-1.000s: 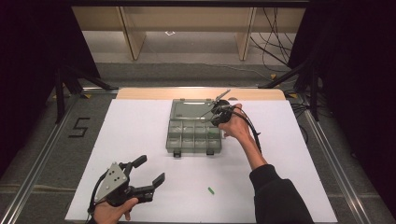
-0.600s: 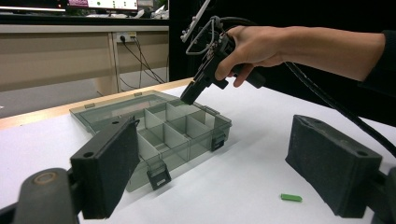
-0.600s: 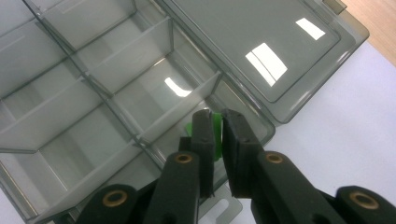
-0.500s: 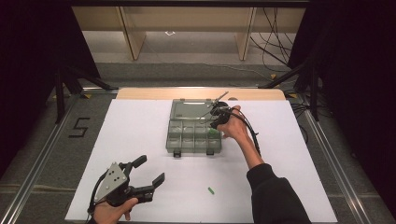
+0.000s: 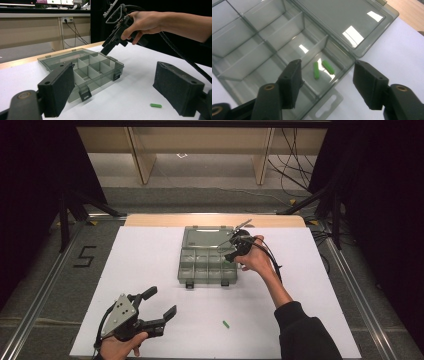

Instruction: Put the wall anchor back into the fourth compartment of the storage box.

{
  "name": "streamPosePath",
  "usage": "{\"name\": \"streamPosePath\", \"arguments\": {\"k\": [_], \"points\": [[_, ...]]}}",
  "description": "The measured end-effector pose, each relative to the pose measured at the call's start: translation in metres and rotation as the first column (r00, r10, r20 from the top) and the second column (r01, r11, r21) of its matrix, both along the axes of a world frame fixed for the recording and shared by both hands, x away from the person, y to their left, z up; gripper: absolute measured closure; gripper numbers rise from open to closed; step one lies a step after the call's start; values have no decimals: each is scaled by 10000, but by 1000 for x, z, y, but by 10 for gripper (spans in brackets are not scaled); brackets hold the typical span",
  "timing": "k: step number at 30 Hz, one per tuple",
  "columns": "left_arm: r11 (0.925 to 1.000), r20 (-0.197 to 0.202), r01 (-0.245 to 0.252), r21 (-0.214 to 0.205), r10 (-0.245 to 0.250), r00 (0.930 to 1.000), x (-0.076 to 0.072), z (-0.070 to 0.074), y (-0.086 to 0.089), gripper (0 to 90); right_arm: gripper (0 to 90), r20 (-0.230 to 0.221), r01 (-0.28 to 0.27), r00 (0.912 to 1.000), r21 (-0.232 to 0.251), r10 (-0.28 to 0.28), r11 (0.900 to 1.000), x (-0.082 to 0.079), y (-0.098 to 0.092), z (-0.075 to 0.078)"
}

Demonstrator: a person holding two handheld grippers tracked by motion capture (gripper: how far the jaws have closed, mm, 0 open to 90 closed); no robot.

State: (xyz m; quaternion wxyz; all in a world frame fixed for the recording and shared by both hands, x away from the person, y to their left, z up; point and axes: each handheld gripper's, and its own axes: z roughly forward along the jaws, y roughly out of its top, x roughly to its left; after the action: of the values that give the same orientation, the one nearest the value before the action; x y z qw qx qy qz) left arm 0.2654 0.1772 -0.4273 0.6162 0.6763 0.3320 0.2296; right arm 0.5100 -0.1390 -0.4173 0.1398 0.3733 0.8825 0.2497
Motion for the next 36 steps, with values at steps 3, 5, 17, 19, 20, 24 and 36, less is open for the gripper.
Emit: {"name": "streamPosePath", "arguments": {"k": [3,5,17,19,20,24,36], "points": [[10000,-10,-11,27,11,10000,0,0,0,160,366,44,26,10000,169,-26,9999,-8,-3,5],[10000,-12,-18,35,18,10000,0,0,0,160,363,135,-52,9999,211,49,9998,-13,-6,8],[10000,-18,-30,41,30,10000,0,0,0,160,309,394,-295,9988,538,274,9981,-48,-12,18],[10000,-31,-42,55,42,10000,0,0,0,160,305,431,-394,9984,516,372,9979,-55,-12,19],[10000,-43,-47,67,47,10000,0,0,0,160,305,478,-486,9978,504,462,9975,-58,-13,19],[10000,-32,-46,33,46,10000,0,0,-1,160,303,670,-769,9951,550,731,9955,-70,-13,18],[10000,1,-29,15,29,10000,0,0,-1,160,296,459,-1271,9911,506,1248,9906,-99,-11,14]]}}
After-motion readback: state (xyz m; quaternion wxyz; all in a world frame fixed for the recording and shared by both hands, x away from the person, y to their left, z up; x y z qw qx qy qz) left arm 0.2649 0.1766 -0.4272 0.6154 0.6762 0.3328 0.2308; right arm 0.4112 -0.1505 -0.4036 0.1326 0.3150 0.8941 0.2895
